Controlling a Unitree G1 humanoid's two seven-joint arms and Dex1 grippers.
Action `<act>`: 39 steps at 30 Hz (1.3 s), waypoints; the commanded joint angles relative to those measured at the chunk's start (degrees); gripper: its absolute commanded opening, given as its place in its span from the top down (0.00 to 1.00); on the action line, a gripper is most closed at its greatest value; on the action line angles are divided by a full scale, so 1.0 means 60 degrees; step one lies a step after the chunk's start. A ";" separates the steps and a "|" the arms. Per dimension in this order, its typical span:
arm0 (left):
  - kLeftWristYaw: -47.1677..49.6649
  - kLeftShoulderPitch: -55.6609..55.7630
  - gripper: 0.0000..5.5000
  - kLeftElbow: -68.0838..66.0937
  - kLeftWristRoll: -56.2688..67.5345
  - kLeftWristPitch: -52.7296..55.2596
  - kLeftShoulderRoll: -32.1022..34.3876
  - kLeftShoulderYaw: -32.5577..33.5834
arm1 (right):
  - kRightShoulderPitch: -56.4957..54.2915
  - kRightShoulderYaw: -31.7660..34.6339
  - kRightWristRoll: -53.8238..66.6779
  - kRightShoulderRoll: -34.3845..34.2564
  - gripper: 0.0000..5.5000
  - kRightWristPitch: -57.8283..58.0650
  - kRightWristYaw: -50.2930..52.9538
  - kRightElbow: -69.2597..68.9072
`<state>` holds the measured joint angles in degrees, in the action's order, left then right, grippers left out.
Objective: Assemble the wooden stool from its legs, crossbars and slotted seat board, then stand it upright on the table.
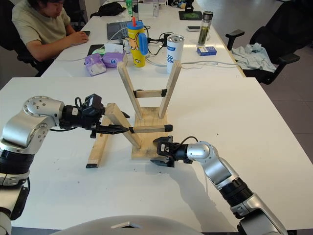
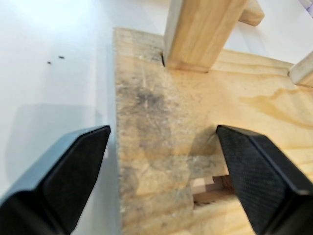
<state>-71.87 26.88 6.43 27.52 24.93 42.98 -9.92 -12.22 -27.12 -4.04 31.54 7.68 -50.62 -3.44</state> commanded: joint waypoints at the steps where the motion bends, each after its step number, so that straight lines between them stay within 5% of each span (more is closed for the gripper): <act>1: 0.0204 -0.1316 0.63 -0.0826 -0.1295 -0.0212 0.0023 -0.1161 | 0.0298 -0.0202 -0.0105 -0.0089 0.27 0.0226 -0.0117 0.0127; 7: 0.0261 -0.1703 0.63 -0.1391 -0.1945 -0.1247 0.0434 -0.1443 | 0.0289 -0.0180 -0.0037 -0.0159 0.27 0.0264 -0.0116 0.0237; 12: 0.0954 -0.1275 0.63 -0.1599 -0.1416 -0.1635 0.0099 -0.0637 | 0.0356 -0.0062 0.0020 -0.0190 0.27 0.0305 -0.0031 0.0516; 22: 0.1705 -0.2384 0.31 -0.0624 -0.0981 -0.1043 0.0419 0.0930 | 0.0629 0.0263 -0.0013 -0.0643 0.27 0.1025 0.0756 0.0998; 29: 0.5703 -0.4467 0.24 0.0374 -0.1483 0.0005 -0.0966 0.2808 | 0.1126 0.0277 0.0355 -0.1098 0.27 0.1728 0.1113 0.0584; 39: 0.9101 -0.5636 0.24 0.3160 -0.1995 0.3637 -0.2423 0.2430 | 0.1326 -0.0061 0.0484 -0.1943 0.27 0.2156 0.1480 0.0619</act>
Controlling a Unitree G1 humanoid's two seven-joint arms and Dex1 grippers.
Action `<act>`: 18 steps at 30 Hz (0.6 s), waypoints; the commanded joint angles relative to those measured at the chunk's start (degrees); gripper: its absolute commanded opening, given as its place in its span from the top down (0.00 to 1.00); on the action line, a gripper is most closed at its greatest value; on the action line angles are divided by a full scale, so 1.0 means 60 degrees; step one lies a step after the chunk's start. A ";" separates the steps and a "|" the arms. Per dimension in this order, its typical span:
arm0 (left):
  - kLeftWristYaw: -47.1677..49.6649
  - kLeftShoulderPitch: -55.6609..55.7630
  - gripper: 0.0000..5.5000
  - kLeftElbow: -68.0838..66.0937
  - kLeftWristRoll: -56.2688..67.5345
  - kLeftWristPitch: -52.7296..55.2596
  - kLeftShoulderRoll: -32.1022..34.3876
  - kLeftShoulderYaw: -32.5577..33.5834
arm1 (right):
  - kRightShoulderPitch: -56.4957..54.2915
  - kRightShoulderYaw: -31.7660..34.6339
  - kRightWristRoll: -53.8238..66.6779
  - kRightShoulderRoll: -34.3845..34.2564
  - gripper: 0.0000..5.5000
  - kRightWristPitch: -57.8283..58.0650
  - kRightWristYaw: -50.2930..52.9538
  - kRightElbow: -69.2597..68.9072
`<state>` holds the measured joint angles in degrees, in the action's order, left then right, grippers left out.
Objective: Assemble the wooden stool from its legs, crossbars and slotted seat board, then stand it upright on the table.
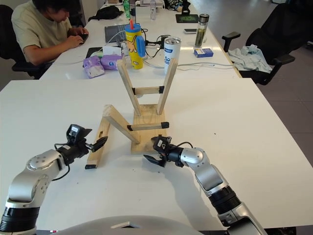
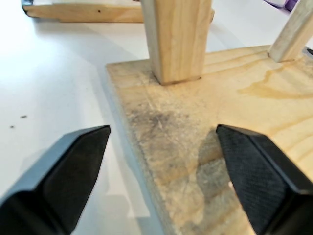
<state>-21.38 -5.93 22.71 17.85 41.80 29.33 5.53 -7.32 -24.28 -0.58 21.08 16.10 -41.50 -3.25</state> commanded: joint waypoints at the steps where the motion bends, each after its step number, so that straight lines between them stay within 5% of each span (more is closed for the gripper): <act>1: 0.0899 -0.0266 0.24 0.0583 -0.0485 0.1030 -0.0198 -0.0152 | 0.0500 -0.0534 -0.0083 -0.0254 0.27 0.0765 -0.0013 0.0575; 10: 0.1265 -0.0786 0.24 0.0998 -0.0361 0.2425 -0.0617 -0.0286 | 0.0373 -0.0588 -0.0151 -0.0586 0.27 0.0695 0.0253 0.0635; 18: 0.1525 -0.0489 0.45 0.0461 -0.0440 0.2494 -0.1062 -0.0067 | 0.0335 -0.0523 -0.0154 -0.0763 0.27 0.0032 0.0388 0.0506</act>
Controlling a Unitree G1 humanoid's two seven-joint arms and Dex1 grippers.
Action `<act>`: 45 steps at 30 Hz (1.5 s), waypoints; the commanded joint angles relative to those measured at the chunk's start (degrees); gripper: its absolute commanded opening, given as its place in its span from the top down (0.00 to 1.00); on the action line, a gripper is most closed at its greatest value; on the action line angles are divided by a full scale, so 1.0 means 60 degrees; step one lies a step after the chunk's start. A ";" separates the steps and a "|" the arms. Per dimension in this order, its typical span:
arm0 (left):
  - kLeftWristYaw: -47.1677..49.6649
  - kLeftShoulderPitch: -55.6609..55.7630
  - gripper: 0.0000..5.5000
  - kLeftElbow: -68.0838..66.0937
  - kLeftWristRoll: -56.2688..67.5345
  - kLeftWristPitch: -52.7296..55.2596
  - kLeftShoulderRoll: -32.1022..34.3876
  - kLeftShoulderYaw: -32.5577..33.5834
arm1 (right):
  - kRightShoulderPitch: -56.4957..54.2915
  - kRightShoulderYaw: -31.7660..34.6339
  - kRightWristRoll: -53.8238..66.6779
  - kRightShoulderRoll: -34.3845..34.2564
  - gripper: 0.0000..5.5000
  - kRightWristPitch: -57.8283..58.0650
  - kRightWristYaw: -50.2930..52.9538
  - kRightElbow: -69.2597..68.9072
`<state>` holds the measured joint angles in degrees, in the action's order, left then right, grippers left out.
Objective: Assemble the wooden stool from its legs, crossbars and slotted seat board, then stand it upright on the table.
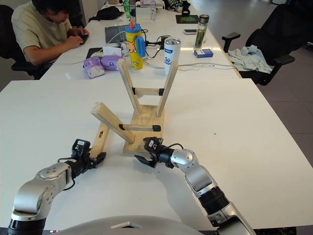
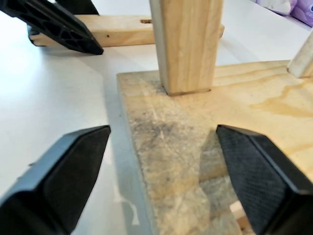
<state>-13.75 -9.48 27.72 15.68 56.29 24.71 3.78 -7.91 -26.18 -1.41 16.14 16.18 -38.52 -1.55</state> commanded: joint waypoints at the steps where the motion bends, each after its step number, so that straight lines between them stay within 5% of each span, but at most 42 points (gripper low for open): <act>1: 0.0321 0.0181 0.49 -0.0458 -0.0107 0.0017 -0.0363 0.0280 | 0.0502 -0.0104 0.0123 0.0059 0.27 -0.0050 -0.0141 0.0026; 7: 0.0610 0.0683 0.63 -0.0956 -0.0258 -0.0405 -0.0669 0.0467 | 0.0989 0.0408 0.0709 0.0331 0.27 0.0307 -0.0229 -0.1126; 20: 0.0055 0.4474 0.63 -0.0040 0.0791 -0.4583 -0.0703 0.2144 | 0.2941 0.3227 0.2883 0.1330 0.27 0.1853 -0.0078 -0.3070; 32: -0.0299 0.7498 0.63 0.1552 0.7154 -0.1409 -0.0963 0.1073 | 0.0628 0.7408 0.7513 0.2592 0.27 0.4613 -0.0525 -0.2860; 41: -0.0335 0.5779 0.63 0.1890 0.8748 -0.0930 -0.1240 -0.0593 | -0.0393 0.9262 1.2603 0.4645 0.27 0.7731 -0.2377 -0.2207; 45: -0.1148 0.5277 0.63 0.1510 0.8940 -0.0744 -0.0906 -0.0991 | -0.0870 0.9534 1.4841 0.4848 0.16 0.8395 -0.2102 -0.1689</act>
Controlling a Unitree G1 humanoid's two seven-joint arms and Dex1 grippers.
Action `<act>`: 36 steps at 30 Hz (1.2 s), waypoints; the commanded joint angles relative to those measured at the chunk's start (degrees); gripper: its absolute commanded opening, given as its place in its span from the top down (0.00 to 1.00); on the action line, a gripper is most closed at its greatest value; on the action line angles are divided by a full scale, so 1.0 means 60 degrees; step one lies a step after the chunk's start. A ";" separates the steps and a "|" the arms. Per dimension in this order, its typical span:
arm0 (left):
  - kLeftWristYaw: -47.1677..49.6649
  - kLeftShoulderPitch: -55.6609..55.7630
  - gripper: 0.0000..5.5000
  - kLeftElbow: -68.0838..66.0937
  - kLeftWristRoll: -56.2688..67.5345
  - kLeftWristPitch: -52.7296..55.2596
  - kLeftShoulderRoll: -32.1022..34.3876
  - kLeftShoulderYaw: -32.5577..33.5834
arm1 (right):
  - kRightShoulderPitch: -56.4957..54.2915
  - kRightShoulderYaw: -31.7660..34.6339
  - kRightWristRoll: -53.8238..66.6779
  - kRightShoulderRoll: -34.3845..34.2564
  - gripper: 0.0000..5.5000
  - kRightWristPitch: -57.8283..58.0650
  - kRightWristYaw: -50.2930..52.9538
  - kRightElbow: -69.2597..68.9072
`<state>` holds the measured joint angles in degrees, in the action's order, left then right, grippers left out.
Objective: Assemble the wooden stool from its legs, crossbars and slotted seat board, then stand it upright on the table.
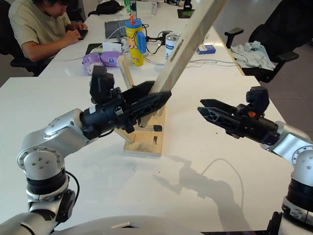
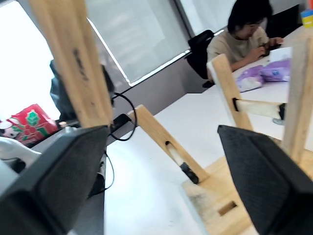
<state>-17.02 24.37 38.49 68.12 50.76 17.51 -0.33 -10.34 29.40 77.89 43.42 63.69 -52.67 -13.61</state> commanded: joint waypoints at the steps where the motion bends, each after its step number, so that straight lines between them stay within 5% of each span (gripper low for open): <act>1: -0.0770 -0.0458 0.63 -0.0326 0.0213 0.0216 0.0385 -0.0392 | -0.0553 0.0229 0.1969 0.0335 0.13 0.0537 0.0415 0.0375; 4: -0.1185 -0.0870 0.63 -0.0384 0.0313 0.0332 0.0615 -0.0604 | -0.0730 0.0023 0.2918 0.0418 0.03 0.0578 0.0940 0.0429; 12: -0.2101 -0.1495 0.63 -0.0372 0.0317 0.0582 0.1294 -0.0964 | -0.1210 -0.0813 0.4741 0.0571 0.03 0.0202 0.2465 0.0363; 30: -0.2344 -0.1534 0.63 -0.0501 0.0727 0.0670 0.1783 -0.0805 | -0.0485 -0.0851 0.2430 0.1285 0.61 0.0573 -0.0181 0.0851; 36: -0.2478 -0.1737 0.63 -0.0388 0.0498 0.0695 0.1950 -0.1012 | -0.0696 -0.0957 0.2452 0.1117 0.62 0.0570 -0.0276 0.0705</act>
<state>-31.02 14.73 35.36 71.89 54.67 28.08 -5.77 -13.56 23.74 92.27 50.16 66.94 -54.40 -8.63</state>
